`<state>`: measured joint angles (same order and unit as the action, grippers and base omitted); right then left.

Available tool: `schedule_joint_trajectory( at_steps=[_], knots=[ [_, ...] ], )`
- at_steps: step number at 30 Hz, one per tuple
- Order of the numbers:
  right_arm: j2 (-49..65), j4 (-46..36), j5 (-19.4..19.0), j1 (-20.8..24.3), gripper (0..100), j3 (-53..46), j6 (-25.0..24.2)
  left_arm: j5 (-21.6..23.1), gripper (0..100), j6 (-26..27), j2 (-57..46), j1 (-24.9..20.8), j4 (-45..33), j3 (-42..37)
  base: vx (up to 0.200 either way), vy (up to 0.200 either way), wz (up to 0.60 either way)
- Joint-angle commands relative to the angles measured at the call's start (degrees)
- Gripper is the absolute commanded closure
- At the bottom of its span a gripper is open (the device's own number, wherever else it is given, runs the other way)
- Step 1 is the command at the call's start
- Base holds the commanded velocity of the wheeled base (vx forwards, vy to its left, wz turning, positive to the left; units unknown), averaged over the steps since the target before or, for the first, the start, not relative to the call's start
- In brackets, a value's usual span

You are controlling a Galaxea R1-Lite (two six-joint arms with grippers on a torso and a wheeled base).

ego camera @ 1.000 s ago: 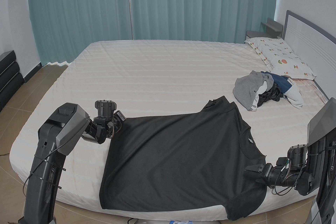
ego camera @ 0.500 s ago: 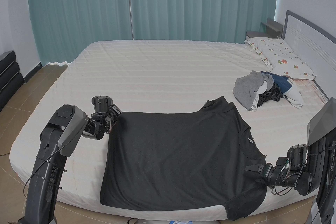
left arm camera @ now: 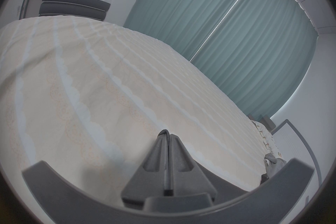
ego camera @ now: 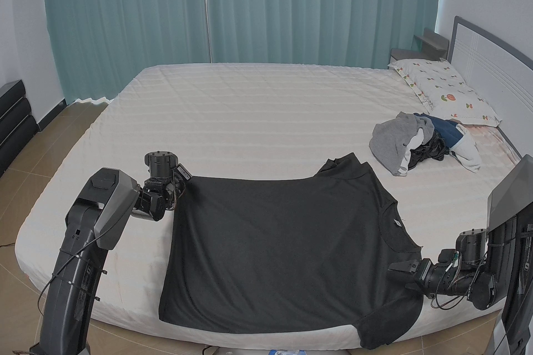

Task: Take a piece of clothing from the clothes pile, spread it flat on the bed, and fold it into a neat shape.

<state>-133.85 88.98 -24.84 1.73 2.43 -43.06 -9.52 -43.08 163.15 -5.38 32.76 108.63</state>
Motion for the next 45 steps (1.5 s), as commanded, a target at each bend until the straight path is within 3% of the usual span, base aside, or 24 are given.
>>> schedule_joint_trajectory(
  at_steps=[1,12,13,20,25,29,37,45],
  knots=[
    [-0.1,0.6,0.0,0.0,0,0.0,0.0,-0.1,100,-0.1,0.2,0.0,-0.3,0.3,0.000,0.000,0.00],
    [-0.1,0.6,-0.1,0.0,0,0.0,0.0,0.0,100,-0.1,-0.1,-0.1,-3.0,0.6,0.000,0.000,0.00],
    [-0.1,0.6,-0.1,0.0,0,0.0,0.0,0.0,0,-0.2,-0.1,-0.1,-3.0,0.6,0.000,0.000,0.00],
    [-0.1,0.6,-0.1,0.0,0,-0.1,0.0,0.0,0,-1.3,-0.4,0.0,-2.6,0.1,0.000,0.000,0.00],
    [0.0,0.6,-0.1,-0.1,0,0.0,-0.1,0.0,0,-5.6,-1.6,0.5,-2.4,-0.8,0.000,0.000,0.00],
    [0.5,0.6,-0.3,-0.4,0,0.6,-1.2,0.9,0,-9.9,-9.0,1.4,0.0,-12.1,0.000,0.000,0.00],
    [0.6,0.6,-0.6,-0.7,0,0.7,-1.6,10.4,0,-11.1,-23.4,0.0,18.0,-40.0,0.000,0.000,0.00],
    [0.6,0.6,-0.6,-0.6,0,0.7,-1.5,11.5,0,-11.7,-32.5,-3.3,20.2,-57.4,0.000,0.000,0.00]
  ],
)
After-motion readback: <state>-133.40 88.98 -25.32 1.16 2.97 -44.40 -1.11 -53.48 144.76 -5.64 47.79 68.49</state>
